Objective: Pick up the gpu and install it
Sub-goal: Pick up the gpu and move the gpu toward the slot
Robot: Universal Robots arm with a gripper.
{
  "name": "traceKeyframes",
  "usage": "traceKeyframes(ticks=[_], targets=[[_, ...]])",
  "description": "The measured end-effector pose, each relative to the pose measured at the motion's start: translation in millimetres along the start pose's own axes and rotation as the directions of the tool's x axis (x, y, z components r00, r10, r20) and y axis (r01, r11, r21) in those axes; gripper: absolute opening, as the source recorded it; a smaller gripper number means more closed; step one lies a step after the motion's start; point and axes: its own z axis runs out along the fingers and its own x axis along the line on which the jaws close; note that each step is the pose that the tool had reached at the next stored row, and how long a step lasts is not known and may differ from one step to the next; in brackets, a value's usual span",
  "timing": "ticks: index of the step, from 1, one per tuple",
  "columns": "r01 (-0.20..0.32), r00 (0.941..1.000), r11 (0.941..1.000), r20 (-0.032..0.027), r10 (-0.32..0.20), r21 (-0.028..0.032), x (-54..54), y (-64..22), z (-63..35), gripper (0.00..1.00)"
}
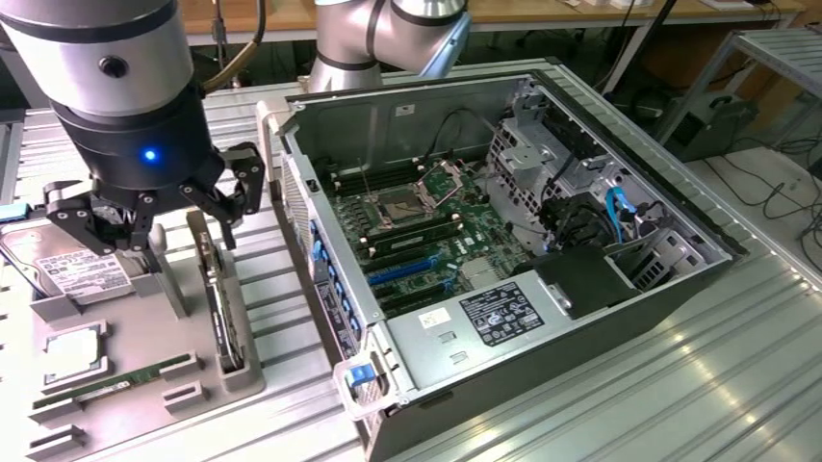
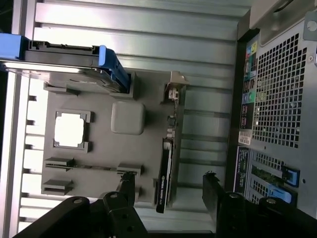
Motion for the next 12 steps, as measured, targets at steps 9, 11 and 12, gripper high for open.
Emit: traceKeyframes(ticks=[9, 11, 12], targets=[[-0.001, 0.9999, 1.0, -0.0118, 0.001, -0.001, -2.0, -1.4, 16.0, 0.66], [-0.001, 0.9999, 1.0, -0.0134, 0.001, -0.0011, -2.2, -1.7, 19.7, 0.66], [-0.001, 0.9999, 1.0, -0.0142, 0.001, -0.0012, -2.2, -1.8, 21.9, 0.66]])
